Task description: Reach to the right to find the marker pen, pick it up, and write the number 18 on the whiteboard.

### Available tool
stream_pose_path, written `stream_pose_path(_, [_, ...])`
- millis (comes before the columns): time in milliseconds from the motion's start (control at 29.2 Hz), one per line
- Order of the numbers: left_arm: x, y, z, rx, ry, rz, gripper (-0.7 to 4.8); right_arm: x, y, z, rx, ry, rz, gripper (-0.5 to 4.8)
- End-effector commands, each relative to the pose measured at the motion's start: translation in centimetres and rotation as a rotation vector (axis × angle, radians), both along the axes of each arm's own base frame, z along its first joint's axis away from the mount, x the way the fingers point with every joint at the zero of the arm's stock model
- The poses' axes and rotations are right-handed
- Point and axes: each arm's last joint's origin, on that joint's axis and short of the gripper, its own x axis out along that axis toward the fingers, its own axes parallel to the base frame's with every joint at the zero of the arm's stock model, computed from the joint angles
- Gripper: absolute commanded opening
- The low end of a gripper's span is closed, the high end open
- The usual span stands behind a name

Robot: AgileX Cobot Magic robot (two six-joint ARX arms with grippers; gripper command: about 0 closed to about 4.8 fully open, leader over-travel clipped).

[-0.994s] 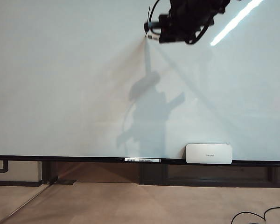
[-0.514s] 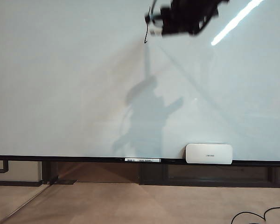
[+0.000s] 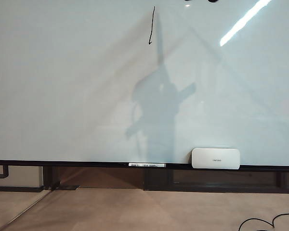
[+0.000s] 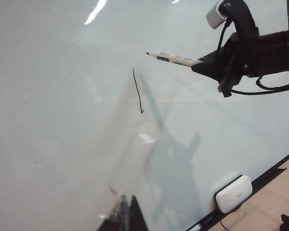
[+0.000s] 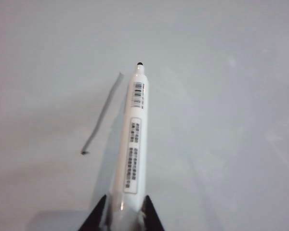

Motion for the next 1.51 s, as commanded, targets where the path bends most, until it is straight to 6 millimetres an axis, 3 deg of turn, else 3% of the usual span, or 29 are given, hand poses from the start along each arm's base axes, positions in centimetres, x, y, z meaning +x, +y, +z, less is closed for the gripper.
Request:
stream_pose_path(34, [0.0, 0.0, 0.2, -0.004, -0.008, -0.008, -0.05, 0.5, -0.1, -0.2, 0.005, -0.005, 0.002, -0.03])
stream_pose_path(240, [0.0, 0.0, 0.1, -0.004, -0.007, -0.008, -0.05, 1.3, 0.1, -1.0, 0.000, 0.002, -0.001, -0.03])
stream_pose_path(1028, [0.0, 0.0, 0.1, -0.002, -0.001, -0.007, -0.05, 2.8, 0.4, -1.3, 0.022, -0.036, -0.041, -0.03])
stream_pose_path(1302, [0.0, 0.0, 0.1, 0.001, -0.004, -0.006, -0.05, 3.3, 0.1, -2.3, -0.009, 0.042, -0.074, -0.03])
stream_pose_path(1508, [0.0, 0.0, 0.1, 0.001, -0.004, -0.006, -0.05, 3.9, 0.3, -4.7, -0.069, 0.188, -0.081, -0.03])
